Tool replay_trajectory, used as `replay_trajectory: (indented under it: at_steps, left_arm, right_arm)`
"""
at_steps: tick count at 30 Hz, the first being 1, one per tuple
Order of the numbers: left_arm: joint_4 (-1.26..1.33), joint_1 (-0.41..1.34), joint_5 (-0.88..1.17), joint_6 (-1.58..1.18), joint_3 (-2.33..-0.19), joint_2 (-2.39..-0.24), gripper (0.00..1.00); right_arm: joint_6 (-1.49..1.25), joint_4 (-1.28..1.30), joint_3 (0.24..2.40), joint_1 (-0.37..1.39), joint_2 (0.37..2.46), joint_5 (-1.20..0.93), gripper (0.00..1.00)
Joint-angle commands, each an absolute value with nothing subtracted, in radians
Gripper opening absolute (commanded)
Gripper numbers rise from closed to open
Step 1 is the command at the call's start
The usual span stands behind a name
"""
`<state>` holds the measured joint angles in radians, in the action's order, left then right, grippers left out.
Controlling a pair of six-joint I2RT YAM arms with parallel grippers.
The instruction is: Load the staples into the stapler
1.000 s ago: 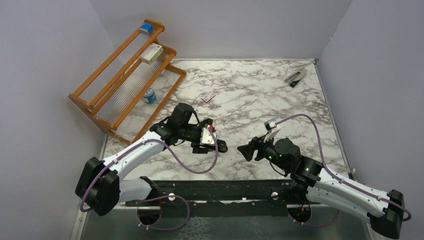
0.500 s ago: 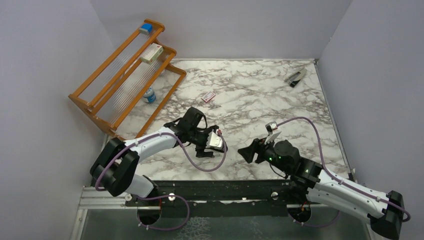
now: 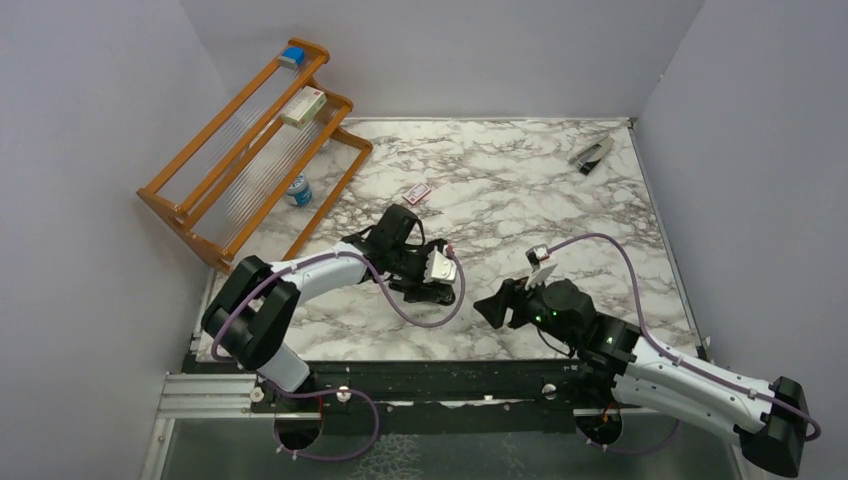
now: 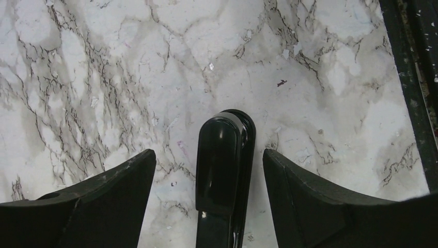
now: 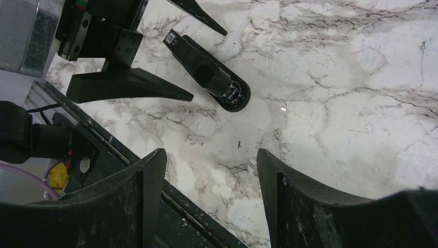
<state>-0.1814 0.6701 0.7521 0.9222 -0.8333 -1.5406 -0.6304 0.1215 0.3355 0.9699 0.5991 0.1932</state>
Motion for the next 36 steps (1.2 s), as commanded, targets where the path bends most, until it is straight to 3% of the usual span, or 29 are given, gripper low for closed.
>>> replay_trajectory:
  at_steps: [1, 18, 24, 29, 36]
  left_arm:
    - [-0.252, 0.675, 0.750, 0.971, -0.892, -1.587, 0.77]
    - [-0.320, 0.678, 0.720, 0.971, -0.936, -1.667, 0.61]
    - [-0.320, 0.681, 0.719, 0.908, -0.979, -1.675, 0.39]
    - [-0.290, 0.687, 0.657, 0.742, -1.047, -1.678, 0.09]
    - [-0.217, 0.687, 0.702, 0.651, -1.015, -1.573, 0.08]
  right_arm:
    - [-0.637, 0.119, 0.337, 0.976, 0.618, 0.176, 0.67]
    - [-0.635, 0.124, 0.343, 0.977, 0.637, 0.176, 0.67]
    - [-0.653, 0.138, 0.342, 0.976, 0.628, 0.189, 0.67]
    - [-0.705, 0.134, 0.337, 0.977, 0.618, 0.237, 0.67]
    - [-0.897, 0.114, 0.316, 0.977, 0.579, 0.372, 0.67]
